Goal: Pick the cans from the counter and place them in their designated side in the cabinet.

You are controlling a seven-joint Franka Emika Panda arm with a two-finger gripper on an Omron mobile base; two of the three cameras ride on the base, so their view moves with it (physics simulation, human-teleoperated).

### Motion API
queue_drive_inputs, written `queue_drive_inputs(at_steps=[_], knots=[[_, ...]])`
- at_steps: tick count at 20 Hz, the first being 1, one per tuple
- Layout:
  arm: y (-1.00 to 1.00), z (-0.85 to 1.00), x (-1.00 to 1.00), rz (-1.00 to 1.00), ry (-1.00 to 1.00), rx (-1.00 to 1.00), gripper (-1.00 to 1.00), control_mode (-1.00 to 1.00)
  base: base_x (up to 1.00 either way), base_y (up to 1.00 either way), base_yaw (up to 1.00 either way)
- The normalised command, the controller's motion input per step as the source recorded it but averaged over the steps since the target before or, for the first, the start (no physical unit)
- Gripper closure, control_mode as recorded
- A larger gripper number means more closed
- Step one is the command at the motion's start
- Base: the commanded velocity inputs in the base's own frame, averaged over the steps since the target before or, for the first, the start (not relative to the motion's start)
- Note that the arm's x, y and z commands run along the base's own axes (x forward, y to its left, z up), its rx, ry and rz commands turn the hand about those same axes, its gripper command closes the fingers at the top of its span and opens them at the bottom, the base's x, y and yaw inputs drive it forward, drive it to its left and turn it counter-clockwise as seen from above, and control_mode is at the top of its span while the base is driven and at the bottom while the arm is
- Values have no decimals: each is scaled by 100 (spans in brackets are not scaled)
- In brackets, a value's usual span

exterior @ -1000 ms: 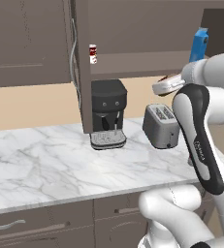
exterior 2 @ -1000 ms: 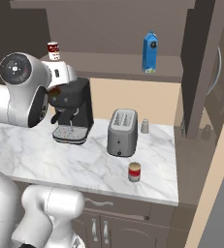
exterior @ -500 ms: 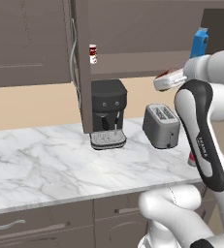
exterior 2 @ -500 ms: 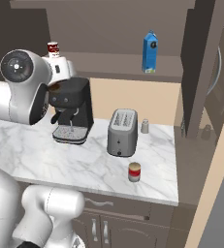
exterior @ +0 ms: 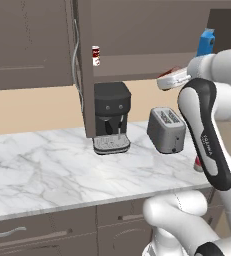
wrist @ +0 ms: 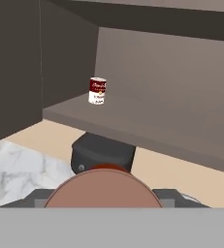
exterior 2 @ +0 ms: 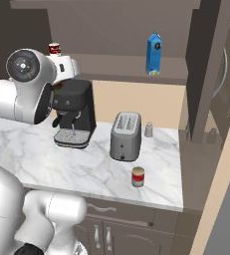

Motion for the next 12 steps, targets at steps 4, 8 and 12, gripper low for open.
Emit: queue_drive_inputs(at_steps=[4,8,12], knots=[[0,4,15,2,0,1,100,-100,0,0,0],[0,10,6,2,-3,0,100,-100,0,0,0],[0,8,10,2,-2,0,100,-100,0,0,0]])
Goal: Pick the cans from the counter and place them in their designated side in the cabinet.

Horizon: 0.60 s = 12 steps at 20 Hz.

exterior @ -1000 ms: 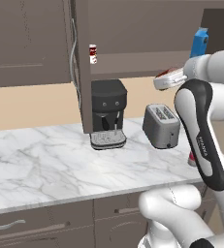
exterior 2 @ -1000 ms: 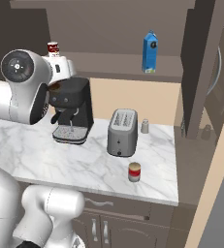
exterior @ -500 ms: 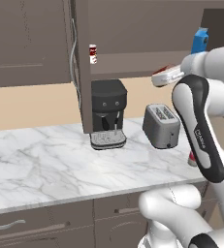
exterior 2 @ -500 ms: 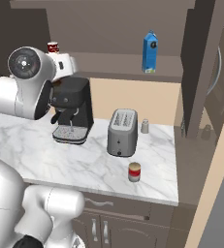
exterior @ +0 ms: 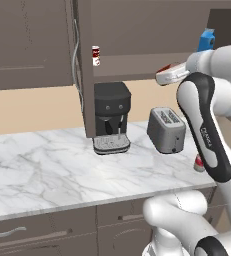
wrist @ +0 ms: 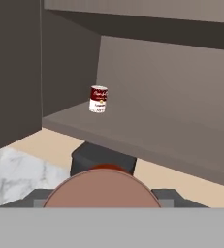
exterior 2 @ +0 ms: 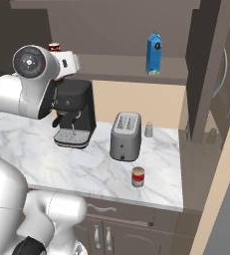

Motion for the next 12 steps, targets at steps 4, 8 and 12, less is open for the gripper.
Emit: queue_drive_inputs(at_steps=[4,8,12], knots=[[0,3,18,1,0,0,100,-100,0,0,0],[0,0,22,1,0,0,100,-100,0,0,0],[5,0,22,0,0,0,100,-100,0,0,0]])
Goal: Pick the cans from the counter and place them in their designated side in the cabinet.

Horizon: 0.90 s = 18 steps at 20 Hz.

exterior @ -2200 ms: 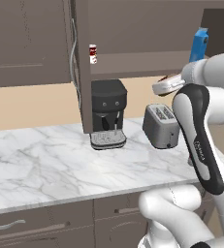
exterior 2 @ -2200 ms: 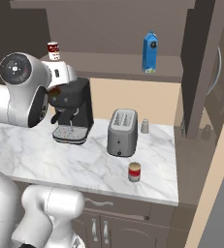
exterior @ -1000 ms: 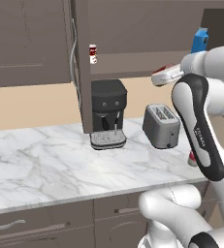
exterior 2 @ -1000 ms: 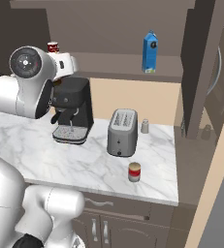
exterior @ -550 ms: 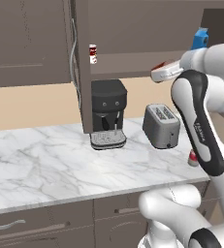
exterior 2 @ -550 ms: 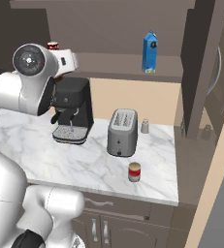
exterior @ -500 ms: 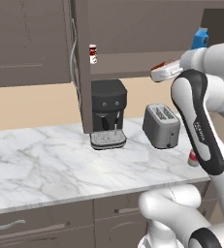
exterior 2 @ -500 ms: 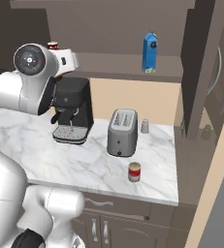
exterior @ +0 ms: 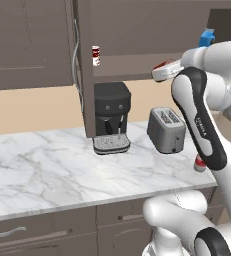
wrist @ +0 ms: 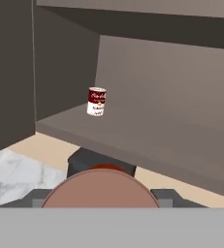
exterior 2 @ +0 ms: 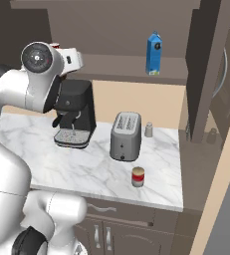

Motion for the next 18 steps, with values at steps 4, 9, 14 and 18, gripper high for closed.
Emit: queue_drive_inputs(at_steps=[4,9,14,18], knots=[[8,3,20,0,0,0,100,-100,0,0,0],[5,1,18,0,0,0,100,-100,0,0,0],[2,0,15,0,0,0,100,-100,0,0,0],[1,0,17,0,2,0,100,-100,0,0,0]])
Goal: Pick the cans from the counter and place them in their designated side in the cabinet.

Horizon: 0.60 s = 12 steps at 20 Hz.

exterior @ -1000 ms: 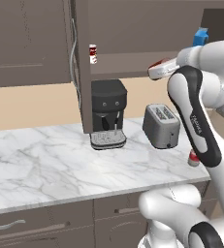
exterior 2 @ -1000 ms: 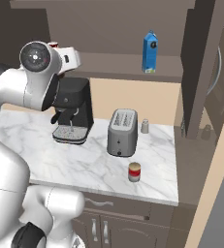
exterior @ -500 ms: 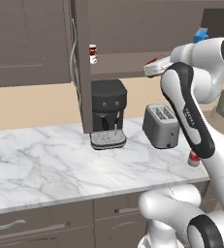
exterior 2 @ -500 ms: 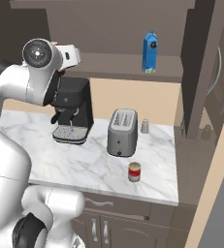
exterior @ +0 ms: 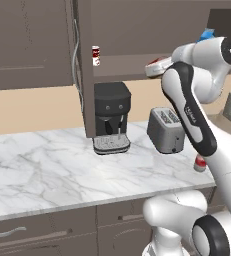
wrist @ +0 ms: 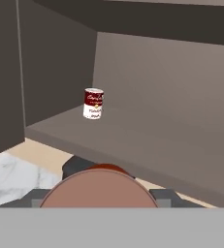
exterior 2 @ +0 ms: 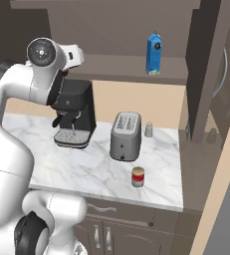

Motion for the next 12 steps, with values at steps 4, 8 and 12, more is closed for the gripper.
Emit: queue_drive_inputs(at_steps=[4,8,12], knots=[[4,0,17,0,1,0,100,-100,0,0,0],[9,1,14,0,0,0,100,-100,0,0,0],[11,3,14,0,0,0,100,-100,0,0,0]])
